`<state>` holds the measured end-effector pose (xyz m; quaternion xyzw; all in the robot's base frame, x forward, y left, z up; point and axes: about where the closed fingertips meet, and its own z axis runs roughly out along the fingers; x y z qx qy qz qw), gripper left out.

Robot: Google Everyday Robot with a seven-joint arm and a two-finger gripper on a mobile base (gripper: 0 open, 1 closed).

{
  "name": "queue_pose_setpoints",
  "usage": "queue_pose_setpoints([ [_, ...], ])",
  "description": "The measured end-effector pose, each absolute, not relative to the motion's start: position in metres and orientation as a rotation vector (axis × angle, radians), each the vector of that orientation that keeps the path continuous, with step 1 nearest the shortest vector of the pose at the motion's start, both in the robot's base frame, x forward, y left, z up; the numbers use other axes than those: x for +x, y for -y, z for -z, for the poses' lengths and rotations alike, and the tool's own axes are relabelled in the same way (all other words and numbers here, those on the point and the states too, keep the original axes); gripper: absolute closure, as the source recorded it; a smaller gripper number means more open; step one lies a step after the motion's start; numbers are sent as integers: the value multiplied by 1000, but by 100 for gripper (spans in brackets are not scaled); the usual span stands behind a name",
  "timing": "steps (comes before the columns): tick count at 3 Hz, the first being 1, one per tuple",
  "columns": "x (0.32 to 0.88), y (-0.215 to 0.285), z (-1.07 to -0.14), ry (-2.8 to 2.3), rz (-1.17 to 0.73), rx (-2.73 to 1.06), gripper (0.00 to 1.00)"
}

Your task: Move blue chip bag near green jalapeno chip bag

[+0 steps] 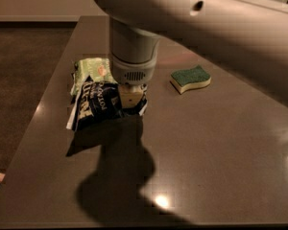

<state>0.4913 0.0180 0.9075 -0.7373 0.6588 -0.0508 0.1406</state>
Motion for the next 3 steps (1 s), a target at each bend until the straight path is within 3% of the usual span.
queue_pose_setpoints([
  [1, 523, -17, -914, -1934, 203, -2090, 82],
  [3, 550, -6, -914, -1982, 244, -2034, 35],
])
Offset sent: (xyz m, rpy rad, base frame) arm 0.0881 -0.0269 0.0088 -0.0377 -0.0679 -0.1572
